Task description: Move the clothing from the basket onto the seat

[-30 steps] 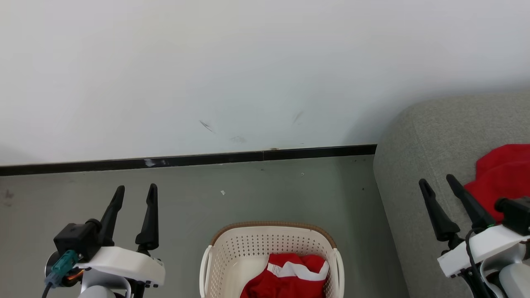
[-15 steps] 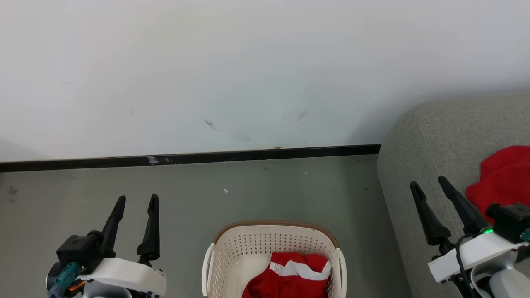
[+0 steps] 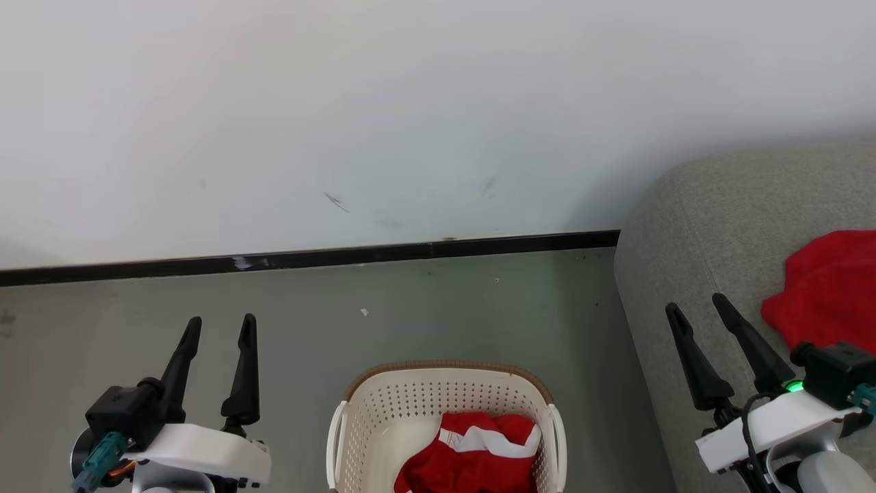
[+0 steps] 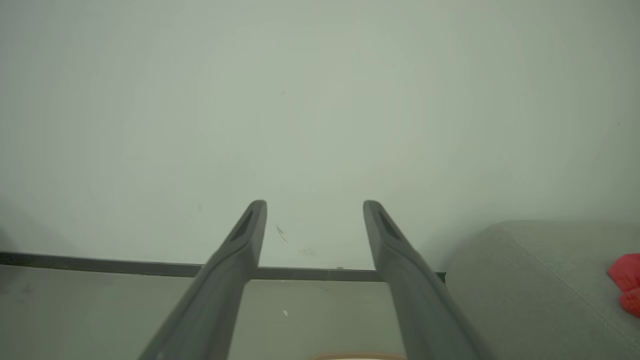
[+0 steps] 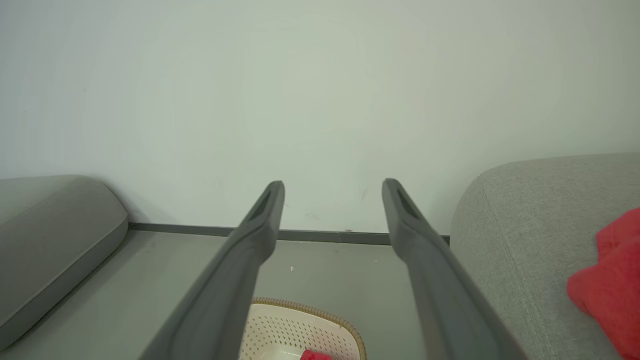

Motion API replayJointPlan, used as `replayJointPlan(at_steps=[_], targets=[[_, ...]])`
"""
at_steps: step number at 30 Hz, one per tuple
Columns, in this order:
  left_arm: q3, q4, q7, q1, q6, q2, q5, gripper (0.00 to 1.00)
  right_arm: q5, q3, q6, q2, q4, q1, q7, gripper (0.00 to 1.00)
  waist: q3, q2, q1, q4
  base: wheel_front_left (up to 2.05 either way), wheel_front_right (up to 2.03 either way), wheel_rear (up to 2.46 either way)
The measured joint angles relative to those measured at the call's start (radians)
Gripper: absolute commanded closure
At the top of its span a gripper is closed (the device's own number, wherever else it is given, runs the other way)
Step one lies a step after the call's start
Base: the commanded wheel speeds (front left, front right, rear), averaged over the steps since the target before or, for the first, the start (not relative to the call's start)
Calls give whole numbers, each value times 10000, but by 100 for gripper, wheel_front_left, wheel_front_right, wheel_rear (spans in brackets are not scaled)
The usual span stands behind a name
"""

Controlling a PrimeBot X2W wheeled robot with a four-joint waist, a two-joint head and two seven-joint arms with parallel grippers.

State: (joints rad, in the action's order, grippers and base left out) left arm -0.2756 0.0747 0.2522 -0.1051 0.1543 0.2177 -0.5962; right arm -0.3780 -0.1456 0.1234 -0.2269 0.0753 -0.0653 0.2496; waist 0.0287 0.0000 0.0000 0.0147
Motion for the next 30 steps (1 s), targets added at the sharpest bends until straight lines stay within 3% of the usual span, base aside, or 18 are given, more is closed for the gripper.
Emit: replayJointPlan(at_steps=[17, 30], targets=[[50, 73, 0, 51, -466, -313, 272, 0, 104, -21, 0, 102, -161, -10, 2, 0, 259, 0, 0, -242, 0, 0, 0], [-771, 815, -58, -396, -1083, -397, 453, 0, 205, 102, 0, -186, -399, -48, 2, 0, 789, 0, 0, -485, 0, 0, 0]])
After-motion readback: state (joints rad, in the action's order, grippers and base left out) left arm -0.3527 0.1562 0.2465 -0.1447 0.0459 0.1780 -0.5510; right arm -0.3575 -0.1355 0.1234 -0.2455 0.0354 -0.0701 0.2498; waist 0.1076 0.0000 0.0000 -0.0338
